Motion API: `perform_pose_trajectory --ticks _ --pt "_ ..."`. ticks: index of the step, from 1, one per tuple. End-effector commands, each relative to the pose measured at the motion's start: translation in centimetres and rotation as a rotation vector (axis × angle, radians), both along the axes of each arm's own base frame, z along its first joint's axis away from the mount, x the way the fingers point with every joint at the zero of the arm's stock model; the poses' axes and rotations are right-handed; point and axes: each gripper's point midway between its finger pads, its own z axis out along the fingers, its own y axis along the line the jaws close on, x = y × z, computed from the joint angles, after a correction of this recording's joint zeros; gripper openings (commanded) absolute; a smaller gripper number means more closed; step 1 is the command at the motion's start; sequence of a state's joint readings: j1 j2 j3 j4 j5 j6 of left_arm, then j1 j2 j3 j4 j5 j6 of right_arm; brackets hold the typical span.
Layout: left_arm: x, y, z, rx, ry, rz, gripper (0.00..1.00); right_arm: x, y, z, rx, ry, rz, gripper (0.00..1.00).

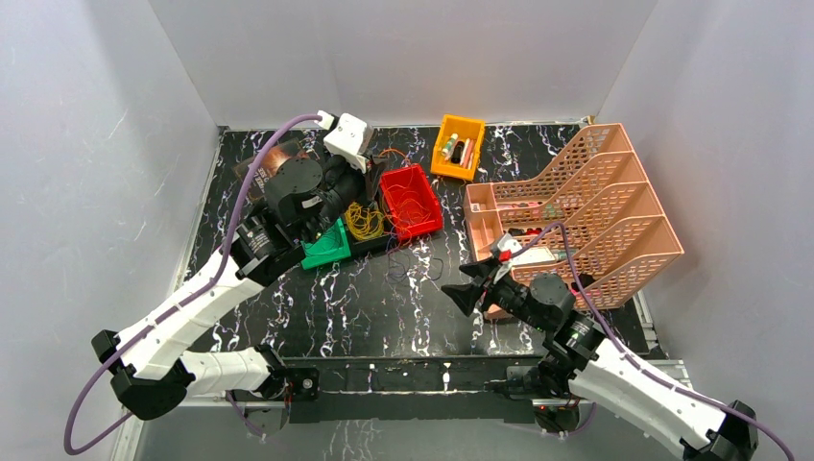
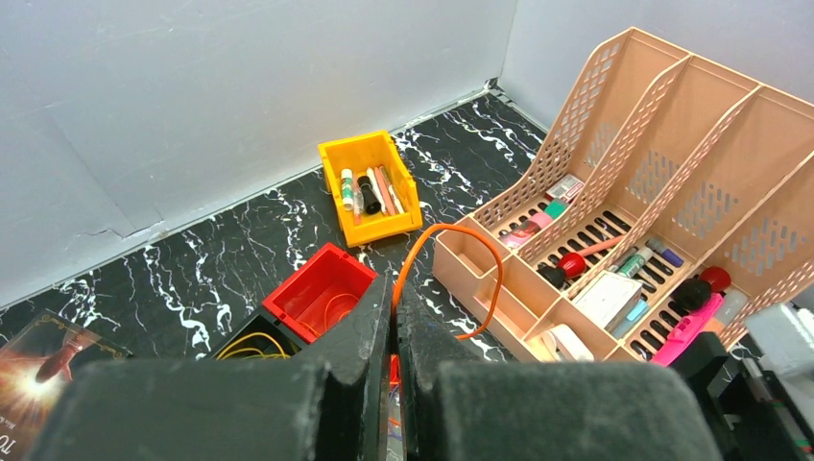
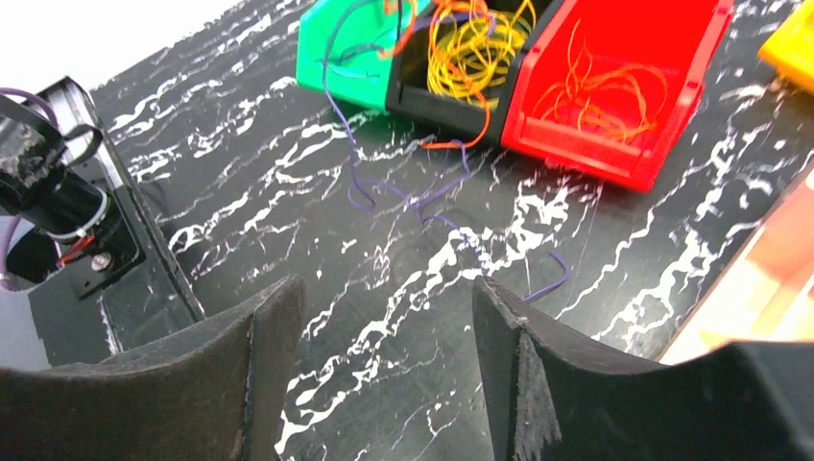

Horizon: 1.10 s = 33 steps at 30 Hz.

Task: Untangle the cables

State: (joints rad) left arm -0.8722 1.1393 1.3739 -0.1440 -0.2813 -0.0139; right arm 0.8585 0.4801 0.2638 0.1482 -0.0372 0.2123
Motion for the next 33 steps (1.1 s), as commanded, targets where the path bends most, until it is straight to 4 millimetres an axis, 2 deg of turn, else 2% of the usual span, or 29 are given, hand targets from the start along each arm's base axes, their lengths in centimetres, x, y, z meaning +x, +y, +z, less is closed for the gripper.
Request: perform_pose_trajectory --ticks 1,5,7,9,18,26,28,30,33 --pt "-0.1 0.9 2.2 -0.029 -0.037 0.02 0.0 0.5 0.6 4.1 0.049 -0.098 0.016 0.73" --pt "0.0 1.0 2.0 -0.025 -0.035 0.026 0.0 0.6 2.9 4.5 0.07 -0.134 0.102 0.73" --pt "0.0 1.0 1.9 -0.022 -0.034 0.027 0.0 0.8 4.4 5.7 0.08 -0.143 0.155 0.73" --pt "0.0 0.9 1.9 -0.022 -0.032 0.026 0.0 0.9 5.8 6.0 0.092 -0.151 0.201 0.73" --pt "-0.1 0.8 1.9 -0.025 -0.031 0.017 0.0 3.1 9.0 5.2 0.08 -0.181 0.238 0.73" --pt "-0.2 0.8 2.2 -0.033 -0.036 0.016 0.0 4.0 11.4 2.9 0.059 -0.135 0.294 0.68" --pt "-0.2 0.9 2.1 -0.032 -0.034 0.016 0.0 4.5 11.6 2.6 0.059 -0.134 0.275 0.64" --pt "-0.1 0.9 1.9 -0.028 -0.03 0.022 0.0 4.8 11.7 2.7 0.069 -0.134 0.26 0.55" --pt "-0.1 1.2 1.7 -0.024 -0.028 0.031 0.0 5.1 11.5 2.1 0.063 -0.107 0.234 0.35"
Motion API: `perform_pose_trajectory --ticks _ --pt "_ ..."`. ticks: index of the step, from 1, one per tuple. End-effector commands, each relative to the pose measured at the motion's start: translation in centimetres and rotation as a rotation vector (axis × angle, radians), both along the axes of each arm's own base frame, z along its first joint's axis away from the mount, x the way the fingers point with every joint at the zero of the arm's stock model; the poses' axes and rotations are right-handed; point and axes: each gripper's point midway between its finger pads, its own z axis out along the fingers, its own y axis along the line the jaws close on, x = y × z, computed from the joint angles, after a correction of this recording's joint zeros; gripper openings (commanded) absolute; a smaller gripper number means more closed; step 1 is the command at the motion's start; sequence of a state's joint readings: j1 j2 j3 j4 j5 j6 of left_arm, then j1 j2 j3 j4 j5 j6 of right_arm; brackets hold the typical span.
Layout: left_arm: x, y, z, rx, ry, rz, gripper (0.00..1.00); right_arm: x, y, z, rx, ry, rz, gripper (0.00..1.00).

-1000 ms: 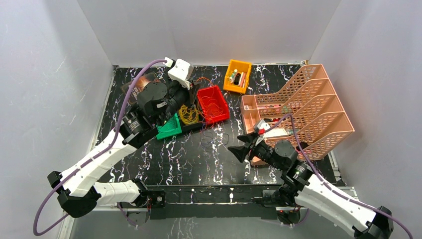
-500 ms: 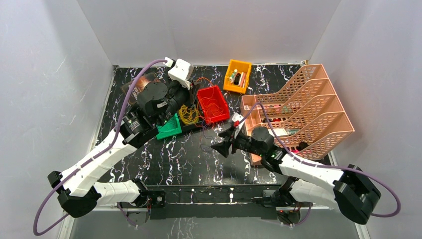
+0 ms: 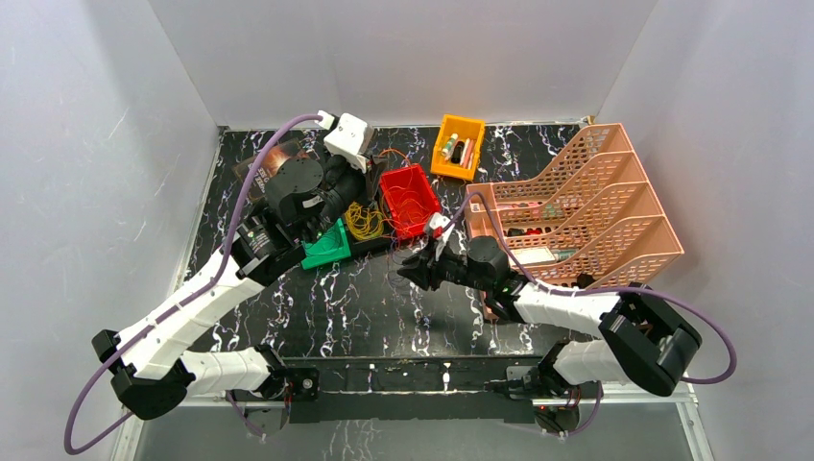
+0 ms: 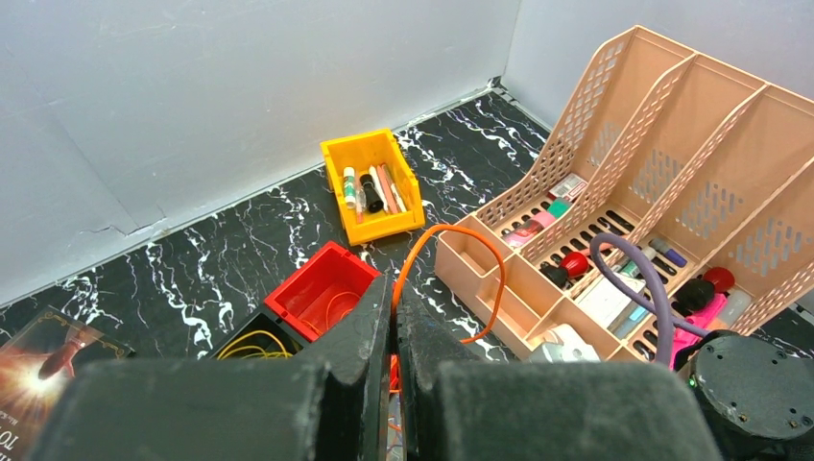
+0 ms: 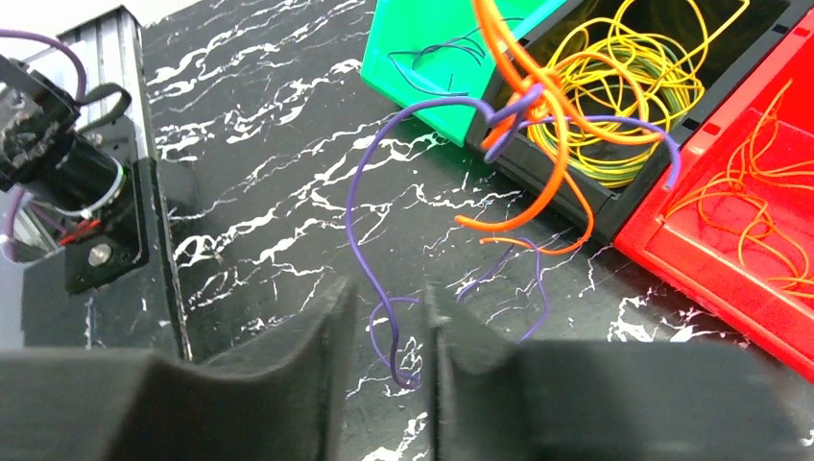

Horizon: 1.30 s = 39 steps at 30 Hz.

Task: Untangle the cables

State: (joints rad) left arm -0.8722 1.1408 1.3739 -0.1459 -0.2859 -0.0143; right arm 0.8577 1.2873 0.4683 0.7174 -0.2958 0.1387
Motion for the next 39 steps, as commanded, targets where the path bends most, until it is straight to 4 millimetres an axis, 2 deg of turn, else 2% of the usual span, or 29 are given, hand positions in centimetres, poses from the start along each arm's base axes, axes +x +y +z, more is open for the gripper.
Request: perform_pose_trajectory --ticks 1,5,6,12,14,18,22,27,30,35,39 --pt "-0.2 1.2 1.7 -0.027 -0.027 0.028 0.0 1.4 0.7 3.8 0.105 -0.068 -0.041 0.29" --pt "-0.2 1.6 2.0 -0.036 -0.033 0.045 0.0 1.7 -0.2 1.8 0.067 0.008 -0.109 0.01" --pt "-0.2 1.8 2.1 -0.04 -0.036 0.053 0.0 2.1 -0.9 0.9 0.053 0.04 -0.164 0.0" --pt "0.2 3.8 3.3 -0.051 -0.062 0.146 0.0 3.8 -5.1 -2.8 0.051 0.217 -0.468 0.0" --pt "0.4 4.8 3.9 -0.044 -0.076 0.194 0.0 3.2 -6.4 -5.3 0.02 0.291 -0.527 0.0" --pt "0.6 7.1 5.8 -0.03 -0.124 0.286 0.0 2.8 -7.7 -8.2 -0.031 0.383 -0.602 0.0" --pt "0.6 9.4 8.2 -0.021 -0.183 0.382 0.0 2.2 -8.5 -10.1 -0.066 0.434 -0.635 0.0" --pt "0.3 11.6 10.5 -0.012 -0.241 0.462 0.0 1.6 -8.7 -11.3 -0.089 0.469 -0.629 0.0" --pt "0.0 12.2 11.6 -0.009 -0.268 0.478 0.0 1.2 -8.7 -11.4 -0.093 0.471 -0.611 0.0" --pt "0.0 12.5 12.2 0.022 -0.28 0.489 0.0 0.4 -8.2 -9.7 -0.099 0.447 -0.533 0.0" --pt "0.3 12.5 12.7 0.052 -0.294 0.498 0.0 -1.1 -9.2 -9.0 -0.196 0.456 -0.495 0.0"
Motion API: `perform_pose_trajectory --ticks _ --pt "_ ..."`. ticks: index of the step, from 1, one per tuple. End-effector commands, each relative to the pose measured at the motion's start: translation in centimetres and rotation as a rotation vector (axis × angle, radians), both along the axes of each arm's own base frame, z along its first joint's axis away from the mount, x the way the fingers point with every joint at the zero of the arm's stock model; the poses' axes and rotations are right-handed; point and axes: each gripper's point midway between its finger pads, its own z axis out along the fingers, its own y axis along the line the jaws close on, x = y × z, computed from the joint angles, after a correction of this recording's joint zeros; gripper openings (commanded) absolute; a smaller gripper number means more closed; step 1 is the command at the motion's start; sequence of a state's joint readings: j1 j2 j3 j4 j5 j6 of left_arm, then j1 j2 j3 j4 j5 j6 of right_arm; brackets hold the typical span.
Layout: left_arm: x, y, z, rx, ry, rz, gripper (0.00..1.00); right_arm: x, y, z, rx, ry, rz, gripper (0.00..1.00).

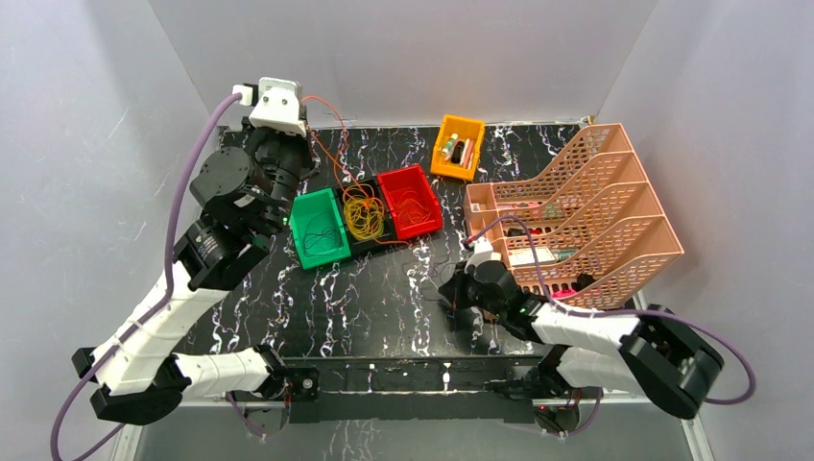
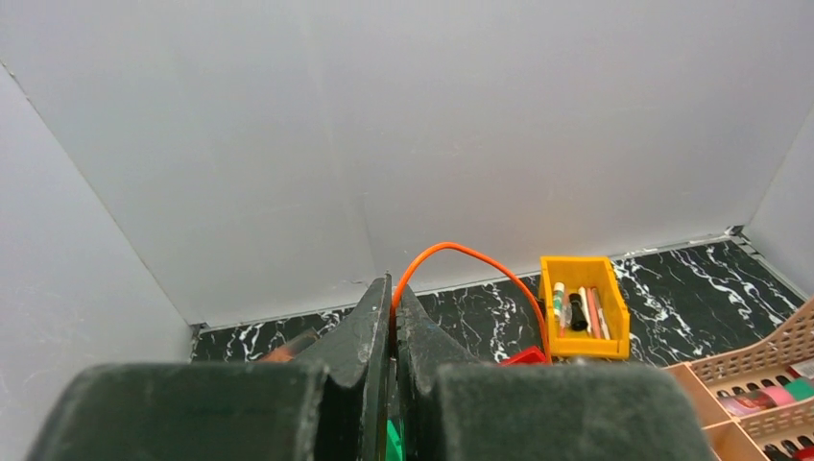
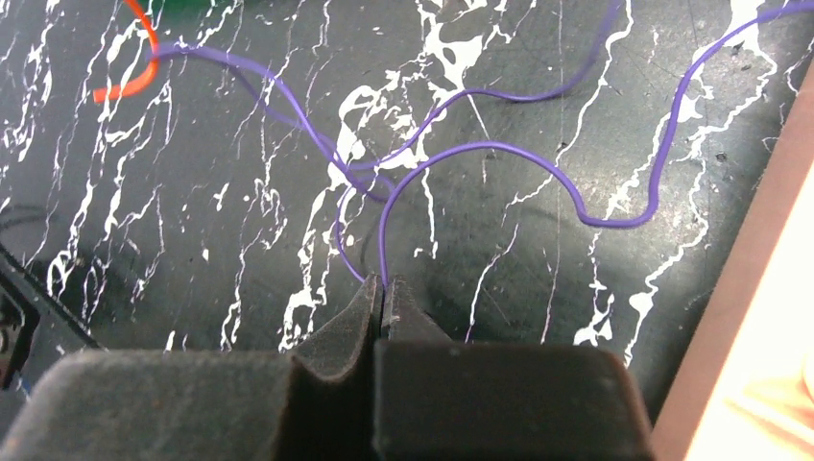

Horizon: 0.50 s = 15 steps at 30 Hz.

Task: Untangle the cables

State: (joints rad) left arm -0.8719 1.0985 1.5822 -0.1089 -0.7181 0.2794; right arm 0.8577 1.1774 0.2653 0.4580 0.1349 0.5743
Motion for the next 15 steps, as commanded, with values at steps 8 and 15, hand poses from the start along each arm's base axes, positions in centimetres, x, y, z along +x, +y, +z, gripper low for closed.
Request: perform_pose_trajectory --ticks 8,15 --pt "1.5 1.5 3.9 0.138 -0.094 0.165 0.0 -3.3 -3.5 1.8 -0.156 0.108 0.042 0.0" --pt "2.1 0.6 10.8 0.172 -0.242 0.19 0.0 -4.3 -3.2 -0.4 -0.14 0.215 0.025 0.0"
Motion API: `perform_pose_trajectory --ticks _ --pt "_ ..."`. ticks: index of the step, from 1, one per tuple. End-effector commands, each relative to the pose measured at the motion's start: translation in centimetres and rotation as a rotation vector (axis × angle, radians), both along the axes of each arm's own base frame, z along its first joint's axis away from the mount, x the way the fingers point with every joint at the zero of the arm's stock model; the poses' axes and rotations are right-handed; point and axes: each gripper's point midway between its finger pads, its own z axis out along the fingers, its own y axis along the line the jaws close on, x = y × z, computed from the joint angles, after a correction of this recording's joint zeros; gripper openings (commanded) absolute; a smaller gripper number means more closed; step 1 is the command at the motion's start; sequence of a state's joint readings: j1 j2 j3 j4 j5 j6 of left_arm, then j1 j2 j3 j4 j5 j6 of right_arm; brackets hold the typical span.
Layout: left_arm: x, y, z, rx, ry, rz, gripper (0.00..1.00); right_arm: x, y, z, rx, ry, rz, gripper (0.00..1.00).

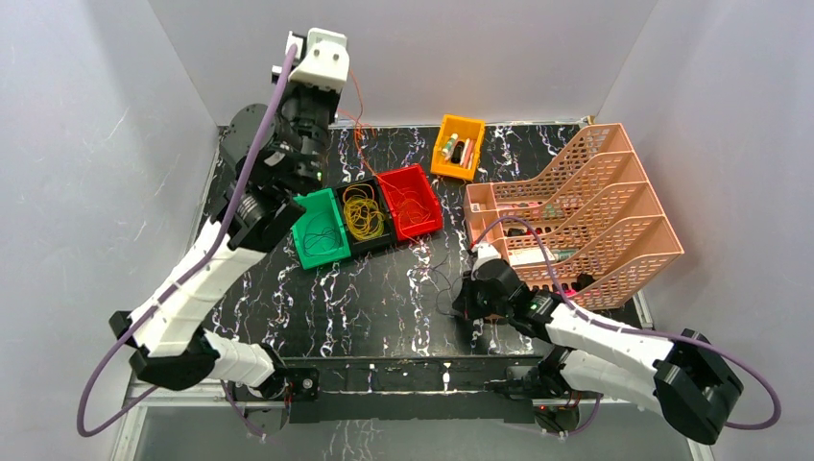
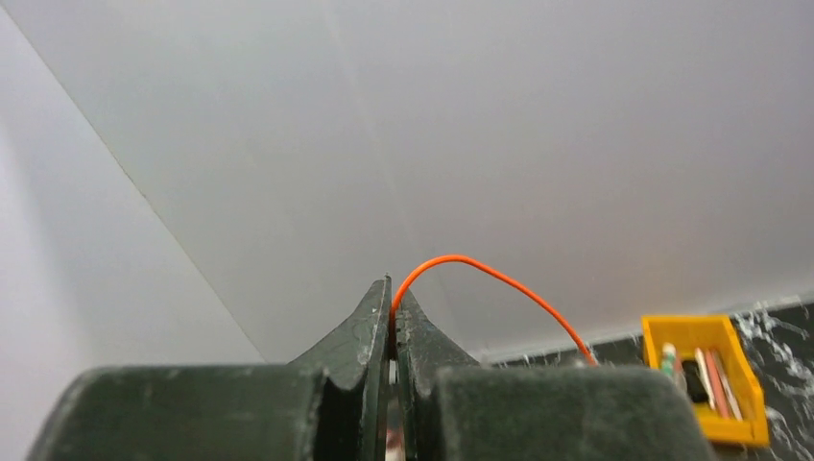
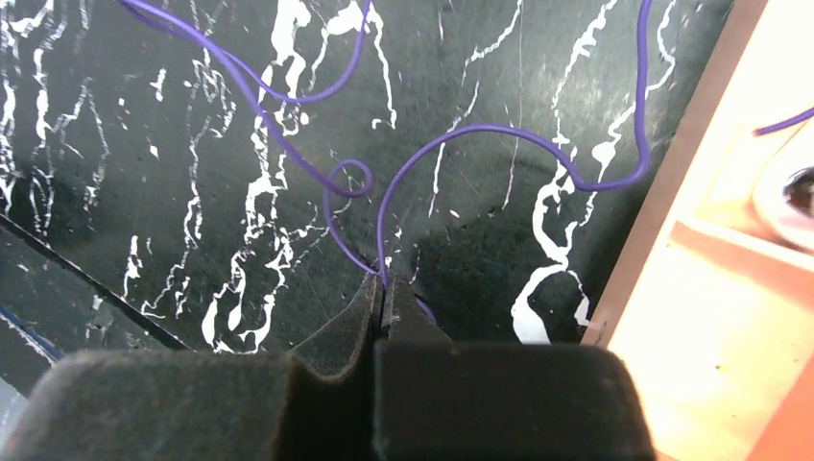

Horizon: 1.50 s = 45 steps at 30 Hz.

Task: Untangle the cables

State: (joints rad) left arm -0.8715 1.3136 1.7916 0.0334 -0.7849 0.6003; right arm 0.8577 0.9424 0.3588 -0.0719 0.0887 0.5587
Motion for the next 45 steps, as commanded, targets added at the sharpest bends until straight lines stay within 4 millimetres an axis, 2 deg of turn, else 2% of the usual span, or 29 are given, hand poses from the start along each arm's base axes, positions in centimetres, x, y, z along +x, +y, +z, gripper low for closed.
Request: perform_pose_trajectory --ticks 1,4,5,7,13,20,24,25,27,30,36,40,42,43,45 --pt "-0.8 1.4 7.0 -0.005 -0.161 0.04 0.0 -0.7 0.1 -1.4 -0.007 0.086 -0.028 0.0" --pt "-0.9 1.1 10.0 0.003 -0.229 0.038 0.0 -0.9 0.4 -2.4 -0.015 0.125 -0.023 0.0" --pt "-0.9 1.0 10.9 0.01 -0.253 0.038 0.0 -1.6 -0.2 -3.8 -0.04 0.154 -0.021 0.0" --pt "-1.1 0.9 12.6 0.024 -0.3 0.047 0.0 -2.2 -0.5 -5.1 -0.063 0.188 -0.017 0.0" --pt "-2.5 1.5 16.7 0.026 -0.435 0.053 0.0 -2.5 -0.7 -5.9 -0.076 0.211 -0.02 0.0" --pt "-4.0 2.2 19.5 0.022 -0.557 0.069 0.0 -2.9 -0.8 -6.4 -0.096 0.242 -0.018 0.0" --pt "-4.5 1.7 19.5 -0.006 -0.556 -0.004 0.0 -2.8 -0.4 -6.0 -0.082 0.231 0.002 0.0" --pt "-4.3 1.3 19.1 -0.004 -0.543 -0.022 0.0 -2.6 -0.1 -5.6 -0.069 0.219 0.016 0.01" --pt "-3.9 0.7 18.1 -0.006 -0.507 -0.054 0.0 -2.3 0.4 -4.2 -0.04 0.18 0.04 0.13" --pt "-3.2 -0.4 16.0 -0.015 -0.428 -0.119 0.0 -0.4 1.8 0.9 0.05 0.053 0.038 0.31" --pt "-2.5 -1.6 11.3 -0.046 -0.311 -0.187 0.0 1.0 1.2 8.5 0.16 -0.147 0.006 0.54" --pt "-2.1 -1.7 9.0 -0.056 -0.253 -0.189 0.0 1.4 0.2 12.7 0.204 -0.267 -0.007 0.63" --pt "-1.6 -2.6 7.6 -0.057 -0.217 -0.212 0.0 1.5 -0.1 14.7 0.217 -0.328 0.008 0.64" --pt "-2.4 -1.8 8.0 -0.08 -0.222 -0.225 0.0 1.5 -0.1 15.8 0.227 -0.363 0.019 0.65" --pt "-2.7 -2.1 7.3 -0.091 -0.199 -0.257 0.0 1.6 -0.1 18.5 0.262 -0.448 0.04 0.66"
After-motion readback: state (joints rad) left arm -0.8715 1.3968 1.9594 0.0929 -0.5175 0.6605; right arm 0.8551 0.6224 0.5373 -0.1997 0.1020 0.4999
